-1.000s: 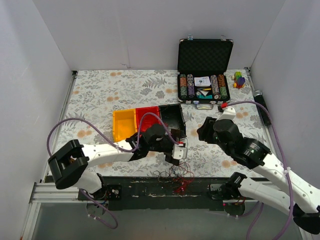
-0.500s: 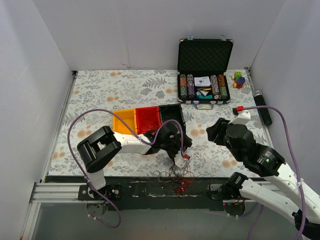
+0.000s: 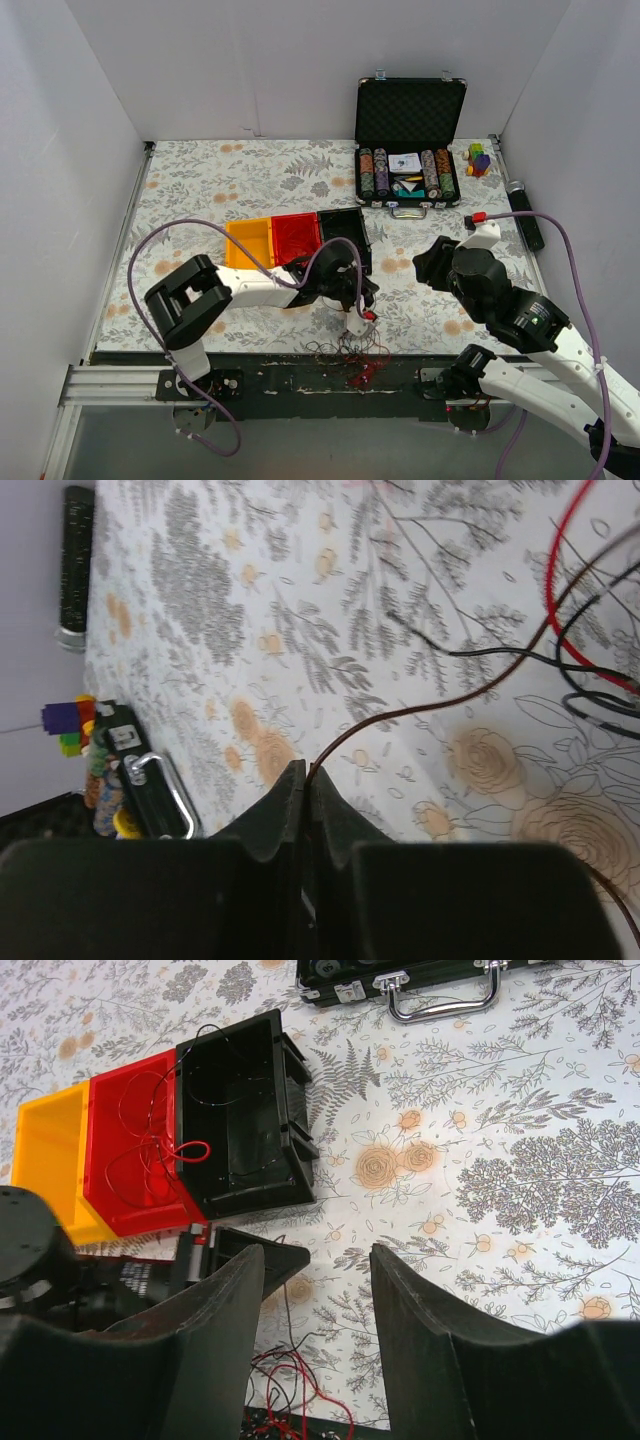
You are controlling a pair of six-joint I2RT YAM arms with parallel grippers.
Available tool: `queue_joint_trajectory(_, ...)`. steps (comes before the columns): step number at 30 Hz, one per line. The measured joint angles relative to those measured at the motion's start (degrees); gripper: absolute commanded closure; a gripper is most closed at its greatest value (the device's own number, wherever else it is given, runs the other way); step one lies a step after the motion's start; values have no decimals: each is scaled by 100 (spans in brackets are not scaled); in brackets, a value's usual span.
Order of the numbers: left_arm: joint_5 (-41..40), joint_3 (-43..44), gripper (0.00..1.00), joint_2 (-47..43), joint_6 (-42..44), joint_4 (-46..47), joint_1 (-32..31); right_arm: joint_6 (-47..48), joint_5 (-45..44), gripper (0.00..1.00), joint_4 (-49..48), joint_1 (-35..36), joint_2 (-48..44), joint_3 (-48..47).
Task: Untangle the cables
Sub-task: Untie the cable.
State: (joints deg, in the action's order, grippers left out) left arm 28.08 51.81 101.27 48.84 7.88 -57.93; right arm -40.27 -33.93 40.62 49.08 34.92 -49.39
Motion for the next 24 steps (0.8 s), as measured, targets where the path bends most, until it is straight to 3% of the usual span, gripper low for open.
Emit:
queue_joint_trajectory(7, 127, -7, 100, -1725, -1252, 11, -138, 219, 76, 35, -105, 0, 20, -72)
queue_joint_trajectory(14, 197, 13, 100, -3574, -2599, 197, -396, 907, 614, 27, -927, 0, -190, -107)
queue_joint_trajectory(24, -332, 273, 95, -4304, -2990, 809, -411, 1244, 1117, 25, -1574, 0, -9, -417)
